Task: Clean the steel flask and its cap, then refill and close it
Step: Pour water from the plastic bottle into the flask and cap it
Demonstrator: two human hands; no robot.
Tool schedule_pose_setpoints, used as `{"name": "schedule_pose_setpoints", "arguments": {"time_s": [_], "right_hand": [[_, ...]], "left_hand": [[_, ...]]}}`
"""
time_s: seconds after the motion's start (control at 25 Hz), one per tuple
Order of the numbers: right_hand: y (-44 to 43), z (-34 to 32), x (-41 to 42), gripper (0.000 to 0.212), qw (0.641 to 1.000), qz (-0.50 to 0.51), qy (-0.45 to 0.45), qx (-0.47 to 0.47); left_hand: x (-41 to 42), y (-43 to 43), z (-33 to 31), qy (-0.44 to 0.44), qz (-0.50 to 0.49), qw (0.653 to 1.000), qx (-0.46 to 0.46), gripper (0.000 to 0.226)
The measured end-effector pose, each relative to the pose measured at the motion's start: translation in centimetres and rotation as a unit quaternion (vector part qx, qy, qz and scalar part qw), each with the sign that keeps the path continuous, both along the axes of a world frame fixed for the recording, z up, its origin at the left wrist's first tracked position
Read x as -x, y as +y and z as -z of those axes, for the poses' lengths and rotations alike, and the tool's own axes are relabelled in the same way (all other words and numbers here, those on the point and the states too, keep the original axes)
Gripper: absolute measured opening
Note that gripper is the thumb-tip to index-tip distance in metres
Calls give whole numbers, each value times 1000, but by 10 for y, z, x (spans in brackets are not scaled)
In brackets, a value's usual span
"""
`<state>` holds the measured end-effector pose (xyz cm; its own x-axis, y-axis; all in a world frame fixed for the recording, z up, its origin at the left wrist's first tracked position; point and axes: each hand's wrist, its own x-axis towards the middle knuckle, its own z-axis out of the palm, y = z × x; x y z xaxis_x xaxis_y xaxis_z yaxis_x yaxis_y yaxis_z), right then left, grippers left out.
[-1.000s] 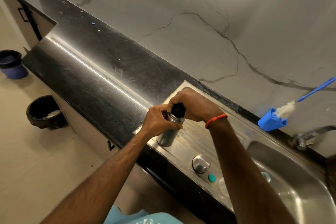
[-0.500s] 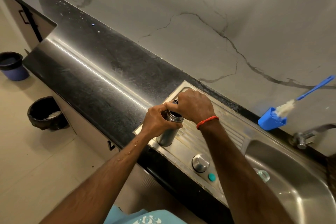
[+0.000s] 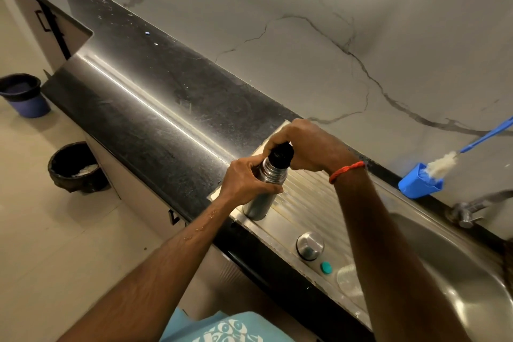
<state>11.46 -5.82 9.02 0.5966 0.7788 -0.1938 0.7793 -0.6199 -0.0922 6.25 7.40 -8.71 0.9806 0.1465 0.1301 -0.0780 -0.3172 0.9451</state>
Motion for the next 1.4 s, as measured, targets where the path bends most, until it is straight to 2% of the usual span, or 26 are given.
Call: {"name": "schedule_pose_setpoints", "arguments": {"time_s": [0.16,0.44,0.84,1.12,1.24,1.4], "right_hand": [[-4,-3,-5,63,998,48,37,4],[2,20,-9,59,999,38,34,8],[3,40,-13,54,997,54,-45,16],[8,41,-8,50,996,39,-72,37],[7,45,-1,55,991,63,-114,37],[13,50,13,65,966,146,-191,96]], "left_hand": [[0,-1,3,-9,-2,1000,3,82],[-1,0,3,-1,-3,1000,-9,88],[3,-3,0,-28,-15,999,10,87],[3,-7,-2,-25,-44,999,-17,84],[3,-9,-2,-28,-59,997,-34,73],[4,-14,-2,-14,-81,995,-54,67]]}}
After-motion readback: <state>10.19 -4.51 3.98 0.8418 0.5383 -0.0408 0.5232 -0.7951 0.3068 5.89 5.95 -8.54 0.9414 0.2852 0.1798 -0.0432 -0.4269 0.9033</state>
